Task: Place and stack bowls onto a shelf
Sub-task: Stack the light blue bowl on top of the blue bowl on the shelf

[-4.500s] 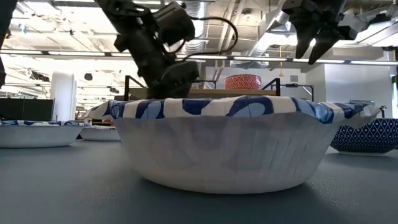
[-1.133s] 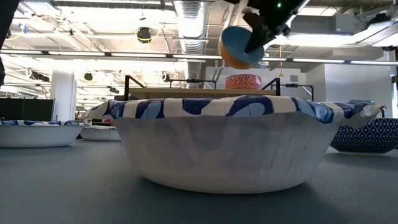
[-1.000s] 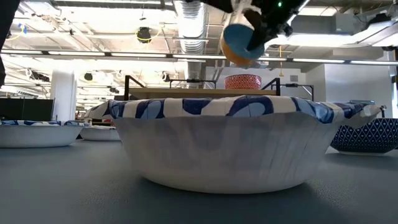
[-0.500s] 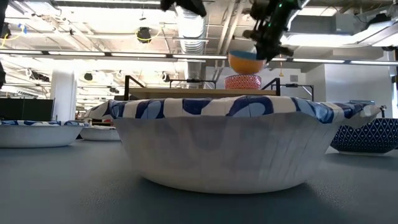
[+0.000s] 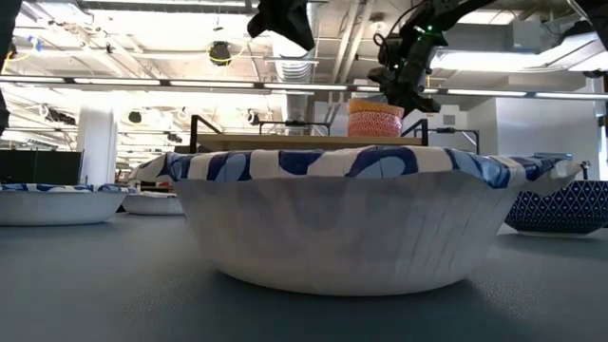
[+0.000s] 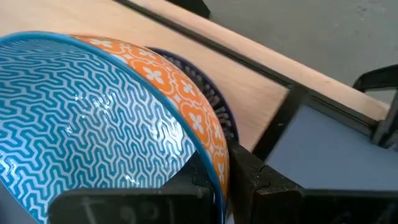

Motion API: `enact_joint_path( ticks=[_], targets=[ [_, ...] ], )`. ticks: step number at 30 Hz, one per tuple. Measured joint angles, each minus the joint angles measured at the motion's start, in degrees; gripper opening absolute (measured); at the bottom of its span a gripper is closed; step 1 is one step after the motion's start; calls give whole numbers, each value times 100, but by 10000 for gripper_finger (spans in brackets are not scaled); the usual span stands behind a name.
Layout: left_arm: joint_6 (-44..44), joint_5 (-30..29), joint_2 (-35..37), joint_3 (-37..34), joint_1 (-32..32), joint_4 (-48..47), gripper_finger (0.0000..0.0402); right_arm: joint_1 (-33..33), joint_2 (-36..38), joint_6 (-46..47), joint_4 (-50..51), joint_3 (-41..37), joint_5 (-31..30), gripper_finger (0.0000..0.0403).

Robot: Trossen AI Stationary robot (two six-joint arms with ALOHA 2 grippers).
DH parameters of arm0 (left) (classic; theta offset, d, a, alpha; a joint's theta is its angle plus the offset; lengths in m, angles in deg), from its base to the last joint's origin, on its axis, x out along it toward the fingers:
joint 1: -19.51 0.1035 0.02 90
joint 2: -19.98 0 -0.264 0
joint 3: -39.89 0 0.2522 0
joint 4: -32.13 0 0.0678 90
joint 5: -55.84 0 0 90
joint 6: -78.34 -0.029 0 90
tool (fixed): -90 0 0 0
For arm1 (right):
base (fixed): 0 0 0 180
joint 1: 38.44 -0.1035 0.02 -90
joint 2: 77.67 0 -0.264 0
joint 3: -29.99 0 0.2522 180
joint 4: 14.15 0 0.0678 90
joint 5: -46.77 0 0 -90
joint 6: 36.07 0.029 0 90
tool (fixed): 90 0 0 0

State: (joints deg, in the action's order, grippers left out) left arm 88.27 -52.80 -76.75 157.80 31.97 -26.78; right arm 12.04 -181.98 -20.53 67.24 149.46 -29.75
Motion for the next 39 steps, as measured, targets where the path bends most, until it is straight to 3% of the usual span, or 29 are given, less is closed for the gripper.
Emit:
enact_joint_path(
  ticks=[4, 14, 18, 28, 34, 39],
  targets=[
    [-73, -6, -4, -23, 32, -66, 20, -83, 0, -10, 29, 0, 20, 61],
    [-194, 36, -4, -23, 206, -45, 20, -62, 171, 48, 20, 2, 48, 198],
    [-193, 36, -4, -23, 218, -48, 20, -44, 420, 54, -149, 2, -63, 231],
    [-200, 36, -4, -23, 218, -48, 20, -262, 957, -367, -491, 2, -728, 221],
    [-279, 36, -4, -23, 240, -44, 20, -1072, 590, -1533, -552, -13, -1682, 189],
    [-241, 102, -4, -23, 240, -65, 20, -1440, 306, -1777, -493, -2, -2325, 174]
  ],
)
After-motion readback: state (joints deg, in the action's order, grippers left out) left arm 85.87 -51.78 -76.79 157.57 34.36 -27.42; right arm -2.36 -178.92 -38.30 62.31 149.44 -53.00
